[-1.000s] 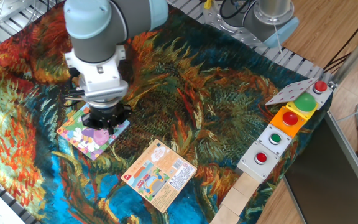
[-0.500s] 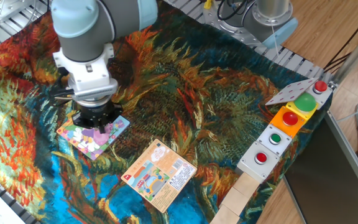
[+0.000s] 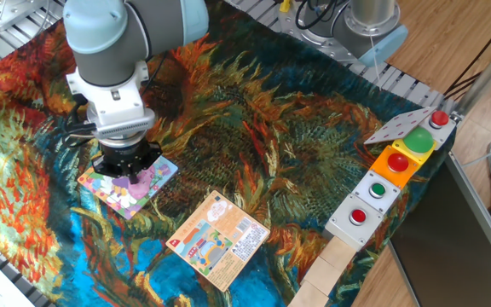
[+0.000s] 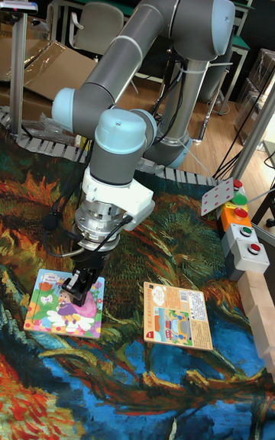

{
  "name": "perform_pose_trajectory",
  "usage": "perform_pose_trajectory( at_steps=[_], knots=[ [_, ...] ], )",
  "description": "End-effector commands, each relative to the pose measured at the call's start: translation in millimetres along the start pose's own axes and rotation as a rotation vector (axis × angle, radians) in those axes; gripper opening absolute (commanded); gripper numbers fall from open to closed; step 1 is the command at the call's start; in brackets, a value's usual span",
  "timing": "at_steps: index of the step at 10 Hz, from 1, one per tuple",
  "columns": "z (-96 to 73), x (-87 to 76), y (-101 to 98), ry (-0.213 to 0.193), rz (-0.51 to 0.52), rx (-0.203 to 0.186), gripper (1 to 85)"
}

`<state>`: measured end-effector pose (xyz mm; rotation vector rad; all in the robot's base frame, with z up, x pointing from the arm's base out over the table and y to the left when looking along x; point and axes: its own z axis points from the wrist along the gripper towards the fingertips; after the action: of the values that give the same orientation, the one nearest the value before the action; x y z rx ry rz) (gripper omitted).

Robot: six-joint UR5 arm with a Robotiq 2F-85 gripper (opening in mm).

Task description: Assemble one piece of a puzzle

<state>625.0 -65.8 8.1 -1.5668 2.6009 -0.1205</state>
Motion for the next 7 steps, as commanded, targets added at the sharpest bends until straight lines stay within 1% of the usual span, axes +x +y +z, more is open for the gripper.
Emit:
perform_pose_trajectory(
  at_steps=[1, 7],
  knots=[
    [0.6, -2.4, 1.3, -0.015, 0.006, -0.001, 1.3],
    [0.5, -5.1, 5.8, -0.02, 0.009, -0.006, 1.3]
  ],
)
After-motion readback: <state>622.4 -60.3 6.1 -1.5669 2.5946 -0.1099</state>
